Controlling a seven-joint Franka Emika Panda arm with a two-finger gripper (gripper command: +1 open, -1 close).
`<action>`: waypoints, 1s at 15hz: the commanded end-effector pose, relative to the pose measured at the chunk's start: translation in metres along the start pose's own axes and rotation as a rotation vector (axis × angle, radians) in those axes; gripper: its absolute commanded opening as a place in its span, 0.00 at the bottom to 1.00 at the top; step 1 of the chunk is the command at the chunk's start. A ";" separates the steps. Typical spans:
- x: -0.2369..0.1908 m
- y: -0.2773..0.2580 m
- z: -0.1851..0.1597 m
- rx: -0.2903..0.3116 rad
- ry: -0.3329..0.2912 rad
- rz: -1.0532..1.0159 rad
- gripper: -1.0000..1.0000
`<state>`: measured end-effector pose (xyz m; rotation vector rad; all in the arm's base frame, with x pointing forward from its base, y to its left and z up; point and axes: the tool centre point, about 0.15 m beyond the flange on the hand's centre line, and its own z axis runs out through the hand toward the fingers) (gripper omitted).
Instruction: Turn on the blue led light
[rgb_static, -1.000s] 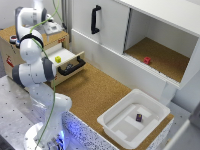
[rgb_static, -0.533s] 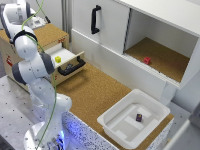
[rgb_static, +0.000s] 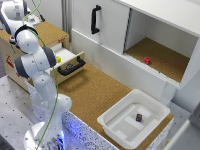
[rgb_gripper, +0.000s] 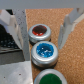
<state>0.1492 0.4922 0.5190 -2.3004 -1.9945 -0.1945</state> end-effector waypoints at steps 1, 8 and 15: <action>0.035 0.008 0.017 -0.047 -0.124 0.008 0.00; 0.045 0.019 0.046 -0.031 -0.136 -0.015 0.00; 0.055 0.024 0.085 -0.001 -0.166 -0.024 0.00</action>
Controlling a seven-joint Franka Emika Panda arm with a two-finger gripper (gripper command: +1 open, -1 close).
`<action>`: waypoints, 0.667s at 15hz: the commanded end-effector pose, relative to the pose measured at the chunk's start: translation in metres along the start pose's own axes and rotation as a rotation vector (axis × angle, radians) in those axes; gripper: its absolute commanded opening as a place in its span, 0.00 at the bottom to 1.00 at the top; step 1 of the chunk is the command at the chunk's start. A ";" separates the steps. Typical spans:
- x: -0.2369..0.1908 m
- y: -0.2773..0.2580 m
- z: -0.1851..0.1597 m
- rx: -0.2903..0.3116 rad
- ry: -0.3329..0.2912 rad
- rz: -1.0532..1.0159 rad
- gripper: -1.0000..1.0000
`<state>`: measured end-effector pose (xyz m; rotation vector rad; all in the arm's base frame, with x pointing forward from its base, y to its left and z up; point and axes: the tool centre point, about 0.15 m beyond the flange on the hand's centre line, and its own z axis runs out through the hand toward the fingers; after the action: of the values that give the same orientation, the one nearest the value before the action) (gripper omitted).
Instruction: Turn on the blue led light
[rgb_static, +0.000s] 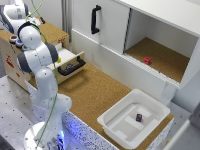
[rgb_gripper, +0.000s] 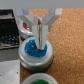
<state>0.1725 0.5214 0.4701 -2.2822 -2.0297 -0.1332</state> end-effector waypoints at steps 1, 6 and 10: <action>0.033 0.008 0.033 -0.019 -0.134 0.003 0.00; 0.026 -0.008 -0.040 -0.135 -0.112 -0.004 0.00; 0.016 -0.005 -0.078 -0.200 -0.084 0.039 1.00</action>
<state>0.1794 0.5281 0.4914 -2.3090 -2.0719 -0.2258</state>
